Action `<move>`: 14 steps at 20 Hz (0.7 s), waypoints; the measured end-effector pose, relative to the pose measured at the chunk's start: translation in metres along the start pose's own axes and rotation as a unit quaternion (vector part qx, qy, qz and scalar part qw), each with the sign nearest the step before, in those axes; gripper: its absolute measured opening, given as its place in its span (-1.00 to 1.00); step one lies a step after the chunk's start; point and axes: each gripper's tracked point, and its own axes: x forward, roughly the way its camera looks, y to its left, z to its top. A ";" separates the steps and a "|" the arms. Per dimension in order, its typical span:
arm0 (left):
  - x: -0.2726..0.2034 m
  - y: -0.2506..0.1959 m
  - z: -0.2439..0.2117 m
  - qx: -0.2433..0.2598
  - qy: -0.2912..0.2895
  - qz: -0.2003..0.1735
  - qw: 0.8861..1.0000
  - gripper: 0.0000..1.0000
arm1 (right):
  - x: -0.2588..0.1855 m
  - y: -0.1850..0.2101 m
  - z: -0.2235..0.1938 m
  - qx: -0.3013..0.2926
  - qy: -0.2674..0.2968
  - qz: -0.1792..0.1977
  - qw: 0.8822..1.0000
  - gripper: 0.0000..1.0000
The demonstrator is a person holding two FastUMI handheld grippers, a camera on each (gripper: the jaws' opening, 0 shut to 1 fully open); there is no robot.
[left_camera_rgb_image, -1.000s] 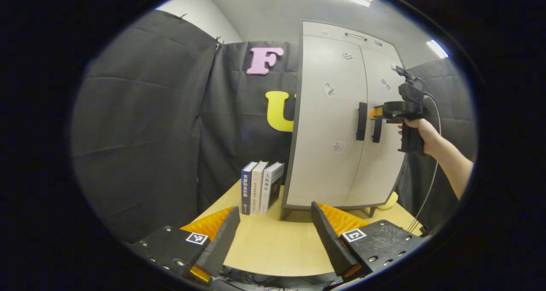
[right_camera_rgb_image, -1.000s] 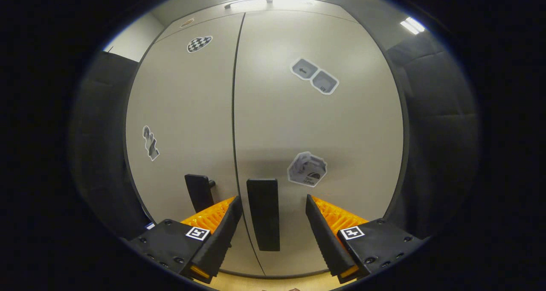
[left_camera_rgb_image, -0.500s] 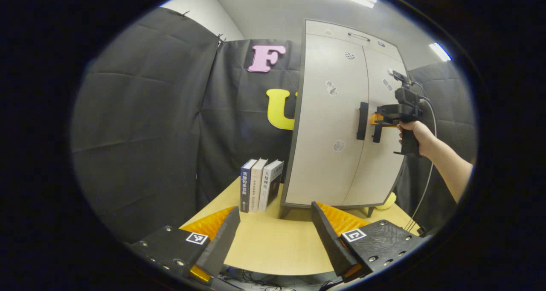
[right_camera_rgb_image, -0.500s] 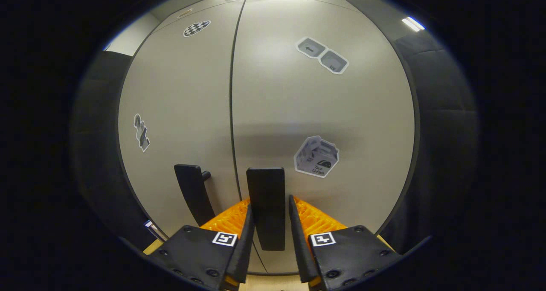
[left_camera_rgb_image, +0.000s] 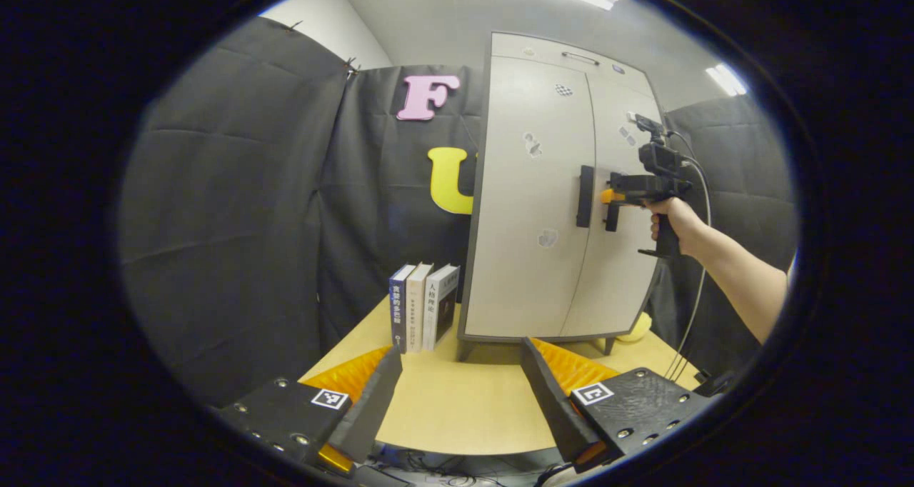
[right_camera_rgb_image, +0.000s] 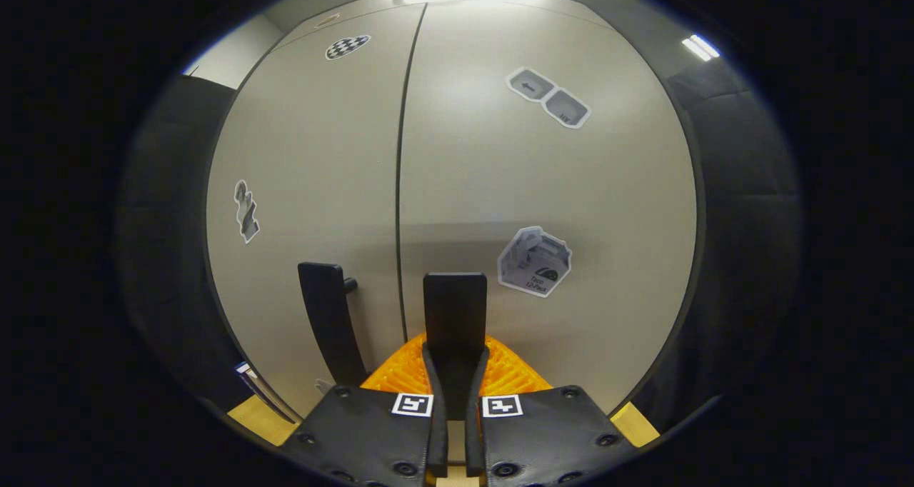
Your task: Open the right door of the double-door shoe cabinet with the right hand, and open the left door with the left hand.
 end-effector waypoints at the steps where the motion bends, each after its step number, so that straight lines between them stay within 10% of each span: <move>1: -0.002 0.000 0.002 -0.001 -0.002 -0.002 1.000 0.94 | 0.000 0.000 0.001 -0.007 0.003 0.007 1.000 -0.86; 14: -0.014 -0.008 0.012 0.033 -0.014 -0.001 0.999 0.94 | -0.043 -0.003 -0.006 0.002 0.011 0.059 0.998 -0.86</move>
